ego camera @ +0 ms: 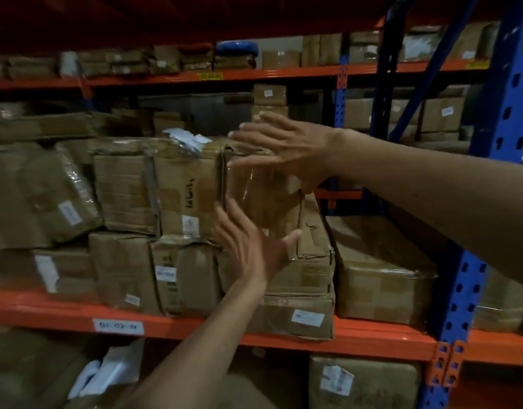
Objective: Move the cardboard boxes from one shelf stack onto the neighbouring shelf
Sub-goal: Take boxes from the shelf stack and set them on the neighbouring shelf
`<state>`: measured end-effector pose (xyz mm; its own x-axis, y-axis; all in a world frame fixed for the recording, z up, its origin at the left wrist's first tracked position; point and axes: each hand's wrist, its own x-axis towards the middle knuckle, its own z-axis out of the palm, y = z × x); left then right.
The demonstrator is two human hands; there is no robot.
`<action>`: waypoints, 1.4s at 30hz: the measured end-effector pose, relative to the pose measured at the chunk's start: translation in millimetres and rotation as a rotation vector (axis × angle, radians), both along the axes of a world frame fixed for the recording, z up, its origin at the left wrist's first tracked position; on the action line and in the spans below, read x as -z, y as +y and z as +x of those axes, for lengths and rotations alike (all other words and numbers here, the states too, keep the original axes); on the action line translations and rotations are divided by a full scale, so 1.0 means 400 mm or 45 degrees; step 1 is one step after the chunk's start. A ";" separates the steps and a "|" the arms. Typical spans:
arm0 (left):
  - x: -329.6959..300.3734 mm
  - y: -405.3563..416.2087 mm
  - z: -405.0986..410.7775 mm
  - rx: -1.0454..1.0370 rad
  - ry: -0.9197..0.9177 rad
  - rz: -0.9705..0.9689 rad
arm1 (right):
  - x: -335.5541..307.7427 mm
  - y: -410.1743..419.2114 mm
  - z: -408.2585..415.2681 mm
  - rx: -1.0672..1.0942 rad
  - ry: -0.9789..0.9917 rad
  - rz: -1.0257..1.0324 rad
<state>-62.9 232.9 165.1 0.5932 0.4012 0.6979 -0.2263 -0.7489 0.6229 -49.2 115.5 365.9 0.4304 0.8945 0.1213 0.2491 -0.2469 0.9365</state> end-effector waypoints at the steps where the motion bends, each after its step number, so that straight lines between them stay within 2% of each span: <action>1: 0.000 0.010 -0.007 0.038 0.143 -0.107 | 0.000 0.031 -0.004 0.113 -0.055 -0.084; 3: 0.008 0.021 -0.017 0.068 0.298 -0.066 | 0.011 0.087 -0.014 0.317 -0.135 -0.207; 6: 0.014 0.020 -0.016 0.050 0.334 0.020 | 0.027 0.157 -0.023 0.518 -0.199 -0.374; 10: 0.008 0.007 -0.003 0.006 0.343 0.012 | 0.028 0.188 -0.032 0.618 -0.139 -0.406; 16: 0.013 -0.005 0.010 -0.017 0.223 0.174 | 0.044 0.149 -0.050 0.663 -0.254 -0.436; 19: -0.016 -0.013 0.013 0.037 0.201 0.371 | 0.025 0.065 -0.055 0.594 -0.169 -0.267; 23: -0.063 -0.031 0.036 0.141 0.081 0.759 | 0.045 -0.092 -0.060 0.652 -0.097 0.050; 30: -0.110 -0.202 0.074 0.218 -0.065 1.431 | 0.240 -0.396 -0.070 0.817 -0.062 0.661; 33: -0.122 -0.264 0.108 0.231 -0.109 1.604 | 0.307 -0.477 -0.055 0.879 -0.024 0.823; 36: -0.122 -0.337 0.143 0.223 -0.046 1.713 | 0.344 -0.548 -0.029 0.875 0.054 0.952; 39: -0.047 -0.390 0.176 0.221 0.082 1.701 | 0.413 -0.608 0.022 0.863 0.130 0.901; 42: 0.029 -0.395 0.211 0.210 0.062 1.780 | 0.513 -0.628 0.070 0.812 0.194 0.971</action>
